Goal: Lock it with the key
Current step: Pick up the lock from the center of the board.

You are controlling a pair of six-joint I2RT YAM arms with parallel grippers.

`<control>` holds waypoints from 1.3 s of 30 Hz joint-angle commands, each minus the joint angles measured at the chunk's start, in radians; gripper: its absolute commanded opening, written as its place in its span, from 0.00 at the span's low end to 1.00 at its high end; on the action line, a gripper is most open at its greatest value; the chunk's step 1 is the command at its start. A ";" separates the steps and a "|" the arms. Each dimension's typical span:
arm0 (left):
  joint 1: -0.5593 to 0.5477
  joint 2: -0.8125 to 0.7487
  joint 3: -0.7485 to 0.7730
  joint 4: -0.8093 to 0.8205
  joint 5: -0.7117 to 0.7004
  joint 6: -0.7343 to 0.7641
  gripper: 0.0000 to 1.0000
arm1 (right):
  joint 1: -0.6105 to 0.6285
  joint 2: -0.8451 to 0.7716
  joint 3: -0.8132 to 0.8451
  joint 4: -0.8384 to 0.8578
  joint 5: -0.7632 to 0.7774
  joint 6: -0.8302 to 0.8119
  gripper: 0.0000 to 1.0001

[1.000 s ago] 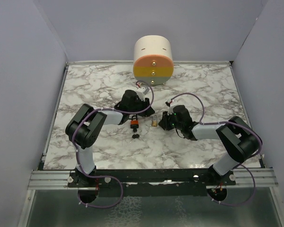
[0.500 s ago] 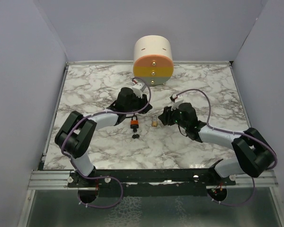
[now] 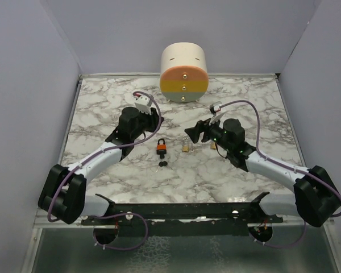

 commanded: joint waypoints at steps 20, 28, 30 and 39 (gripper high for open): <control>0.185 -0.215 -0.184 -0.038 -0.203 -0.111 0.34 | 0.321 0.402 0.398 -0.309 0.225 -0.063 0.68; 0.242 -0.243 -0.233 -0.036 -0.220 -0.167 0.36 | 0.347 0.543 0.501 -0.367 0.297 -0.001 0.69; 0.251 -0.234 -0.235 -0.033 -0.207 -0.173 0.36 | 0.352 0.570 0.525 -0.382 0.324 0.015 0.69; 0.277 -0.219 -0.250 -0.008 -0.168 -0.191 0.36 | 0.381 0.681 0.621 -0.429 0.401 0.063 0.72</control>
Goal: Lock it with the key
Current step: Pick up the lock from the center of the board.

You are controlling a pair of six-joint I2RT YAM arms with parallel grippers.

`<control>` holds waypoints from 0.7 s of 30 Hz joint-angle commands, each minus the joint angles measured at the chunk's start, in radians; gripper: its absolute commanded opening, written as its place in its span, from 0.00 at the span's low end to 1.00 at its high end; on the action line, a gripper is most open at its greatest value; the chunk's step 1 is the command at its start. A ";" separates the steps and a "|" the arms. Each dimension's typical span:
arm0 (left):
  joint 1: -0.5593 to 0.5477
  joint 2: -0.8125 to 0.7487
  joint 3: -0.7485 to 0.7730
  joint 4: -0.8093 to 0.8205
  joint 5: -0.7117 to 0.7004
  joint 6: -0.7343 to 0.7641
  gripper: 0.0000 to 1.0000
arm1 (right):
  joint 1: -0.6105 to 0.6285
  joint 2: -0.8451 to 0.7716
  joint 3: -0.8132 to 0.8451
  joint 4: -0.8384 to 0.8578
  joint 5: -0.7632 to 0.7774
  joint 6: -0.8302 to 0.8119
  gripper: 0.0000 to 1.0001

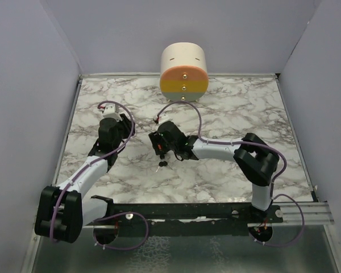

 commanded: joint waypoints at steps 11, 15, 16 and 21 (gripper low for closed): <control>0.029 0.033 -0.014 0.051 0.057 -0.031 0.36 | 0.077 0.162 0.176 -0.200 0.263 0.130 0.75; 0.035 0.042 -0.013 0.057 0.070 -0.037 0.36 | 0.076 0.167 0.168 -0.210 0.278 0.152 0.76; 0.037 0.042 -0.013 0.058 0.072 -0.037 0.36 | 0.077 0.170 0.169 -0.217 0.277 0.156 0.76; 0.040 0.043 -0.016 0.060 0.073 -0.039 0.36 | 0.076 0.173 0.158 -0.233 0.257 0.175 0.76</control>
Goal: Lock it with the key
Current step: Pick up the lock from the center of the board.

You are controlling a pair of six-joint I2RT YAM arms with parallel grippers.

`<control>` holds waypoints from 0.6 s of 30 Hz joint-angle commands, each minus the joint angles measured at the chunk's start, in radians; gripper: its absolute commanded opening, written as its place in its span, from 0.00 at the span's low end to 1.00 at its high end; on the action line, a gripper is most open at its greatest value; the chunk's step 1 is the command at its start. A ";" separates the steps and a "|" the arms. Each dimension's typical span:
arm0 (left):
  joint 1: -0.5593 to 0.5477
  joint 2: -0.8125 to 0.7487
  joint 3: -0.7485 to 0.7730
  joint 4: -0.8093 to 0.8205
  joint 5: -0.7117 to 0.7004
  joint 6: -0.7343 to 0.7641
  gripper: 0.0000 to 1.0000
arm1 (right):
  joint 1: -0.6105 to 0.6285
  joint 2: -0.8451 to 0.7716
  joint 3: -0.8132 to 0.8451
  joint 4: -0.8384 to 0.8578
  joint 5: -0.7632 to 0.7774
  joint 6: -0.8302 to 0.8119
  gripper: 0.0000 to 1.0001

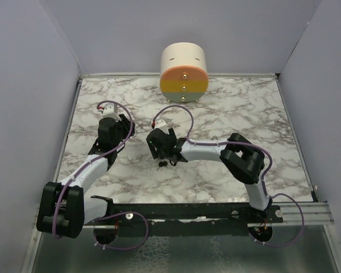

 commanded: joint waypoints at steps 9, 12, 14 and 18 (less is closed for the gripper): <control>0.011 0.001 -0.010 0.038 0.028 -0.014 0.36 | 0.009 0.031 0.001 -0.063 0.002 0.065 0.71; 0.011 0.003 -0.010 0.041 0.027 -0.018 0.36 | 0.009 0.033 0.000 -0.077 0.007 0.073 0.70; 0.011 0.004 -0.010 0.044 0.028 -0.021 0.36 | 0.008 0.038 0.006 -0.098 0.010 0.080 0.69; 0.013 0.003 -0.009 0.045 0.029 -0.024 0.36 | 0.008 0.049 0.011 -0.130 0.011 0.088 0.63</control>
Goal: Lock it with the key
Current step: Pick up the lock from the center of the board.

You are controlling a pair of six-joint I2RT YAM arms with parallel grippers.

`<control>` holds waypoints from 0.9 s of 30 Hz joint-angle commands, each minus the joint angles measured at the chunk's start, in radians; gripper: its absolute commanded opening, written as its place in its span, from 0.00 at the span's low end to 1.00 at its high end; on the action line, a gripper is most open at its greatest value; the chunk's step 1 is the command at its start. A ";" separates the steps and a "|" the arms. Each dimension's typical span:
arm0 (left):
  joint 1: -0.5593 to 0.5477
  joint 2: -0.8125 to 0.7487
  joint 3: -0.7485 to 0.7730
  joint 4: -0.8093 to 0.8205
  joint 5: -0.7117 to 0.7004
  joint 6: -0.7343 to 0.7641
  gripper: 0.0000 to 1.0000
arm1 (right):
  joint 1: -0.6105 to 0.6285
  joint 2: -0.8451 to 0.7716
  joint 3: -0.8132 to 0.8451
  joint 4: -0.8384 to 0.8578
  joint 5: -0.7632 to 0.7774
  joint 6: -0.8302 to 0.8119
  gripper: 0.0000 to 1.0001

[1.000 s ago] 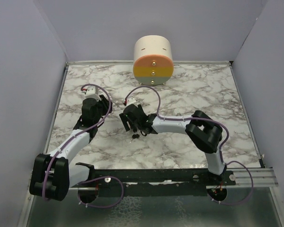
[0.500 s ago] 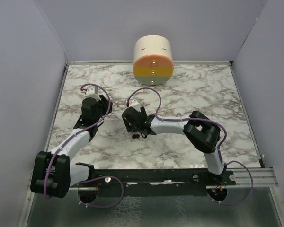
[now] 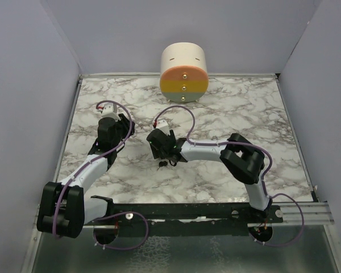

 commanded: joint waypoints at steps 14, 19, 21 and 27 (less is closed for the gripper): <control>0.008 -0.013 -0.010 0.040 0.026 -0.027 0.36 | 0.007 0.072 0.016 -0.129 -0.010 -0.006 0.01; 0.008 -0.020 -0.007 0.039 0.024 -0.019 0.36 | 0.006 0.017 -0.010 -0.086 0.013 -0.063 0.01; 0.008 -0.026 -0.007 0.039 0.019 -0.020 0.36 | 0.006 -0.043 -0.054 0.009 0.009 -0.101 0.01; 0.010 -0.040 -0.006 0.033 0.005 -0.016 0.36 | 0.006 -0.272 -0.234 0.361 -0.072 -0.304 0.01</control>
